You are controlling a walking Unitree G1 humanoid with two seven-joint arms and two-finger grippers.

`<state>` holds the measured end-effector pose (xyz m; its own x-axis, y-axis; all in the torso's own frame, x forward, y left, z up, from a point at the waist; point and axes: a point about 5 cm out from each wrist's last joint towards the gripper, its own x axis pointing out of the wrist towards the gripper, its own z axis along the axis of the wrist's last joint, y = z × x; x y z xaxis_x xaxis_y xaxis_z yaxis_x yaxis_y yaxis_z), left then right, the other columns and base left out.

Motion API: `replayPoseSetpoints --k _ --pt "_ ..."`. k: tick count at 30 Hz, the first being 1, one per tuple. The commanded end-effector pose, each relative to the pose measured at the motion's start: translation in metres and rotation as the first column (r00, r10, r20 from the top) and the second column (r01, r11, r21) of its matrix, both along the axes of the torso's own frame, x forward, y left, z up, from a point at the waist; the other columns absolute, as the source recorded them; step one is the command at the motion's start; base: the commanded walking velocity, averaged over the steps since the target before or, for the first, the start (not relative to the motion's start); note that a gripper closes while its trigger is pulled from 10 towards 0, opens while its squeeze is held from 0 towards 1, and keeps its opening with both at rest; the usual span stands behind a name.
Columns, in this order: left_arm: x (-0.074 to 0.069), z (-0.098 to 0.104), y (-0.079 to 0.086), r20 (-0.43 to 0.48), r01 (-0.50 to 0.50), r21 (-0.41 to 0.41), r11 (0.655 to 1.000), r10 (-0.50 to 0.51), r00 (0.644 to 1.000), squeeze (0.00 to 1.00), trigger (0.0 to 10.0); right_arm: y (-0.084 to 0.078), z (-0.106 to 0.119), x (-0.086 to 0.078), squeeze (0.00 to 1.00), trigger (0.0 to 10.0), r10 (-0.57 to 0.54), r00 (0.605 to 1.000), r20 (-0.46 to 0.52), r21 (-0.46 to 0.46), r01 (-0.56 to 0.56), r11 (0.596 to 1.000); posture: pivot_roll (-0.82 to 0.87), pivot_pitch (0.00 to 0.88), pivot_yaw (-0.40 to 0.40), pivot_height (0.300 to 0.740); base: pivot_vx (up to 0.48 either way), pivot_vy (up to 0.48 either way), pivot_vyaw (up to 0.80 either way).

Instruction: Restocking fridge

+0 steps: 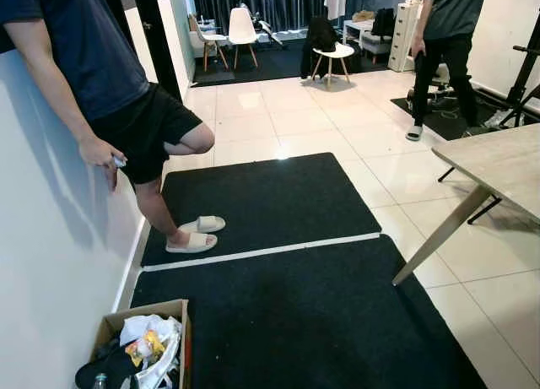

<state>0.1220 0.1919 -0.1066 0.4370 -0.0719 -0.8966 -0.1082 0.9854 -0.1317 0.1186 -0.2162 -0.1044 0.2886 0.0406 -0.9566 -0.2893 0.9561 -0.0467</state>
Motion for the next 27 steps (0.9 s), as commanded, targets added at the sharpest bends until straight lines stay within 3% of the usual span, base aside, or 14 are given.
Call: replayPoseSetpoints --k 1,27 --pt "-0.0005 0.0012 0.0101 -0.010 0.002 0.022 1.000 -0.002 1.000 0.00 10.0 0.0044 0.0003 0.0034 0.00 10.0 -0.008 1.000 0.013 0.021 0.008 1.000 -0.10 0.000 0.042 0.740 0.240 0.000 0.00" --pt "-0.0010 0.0011 0.0098 -0.011 0.011 0.017 1.000 -0.011 1.000 0.00 10.0 0.0077 -0.0005 0.0020 0.00 10.0 0.004 1.000 0.010 0.038 -0.004 0.999 -0.11 0.000 0.038 0.740 0.257 0.000 0.00"
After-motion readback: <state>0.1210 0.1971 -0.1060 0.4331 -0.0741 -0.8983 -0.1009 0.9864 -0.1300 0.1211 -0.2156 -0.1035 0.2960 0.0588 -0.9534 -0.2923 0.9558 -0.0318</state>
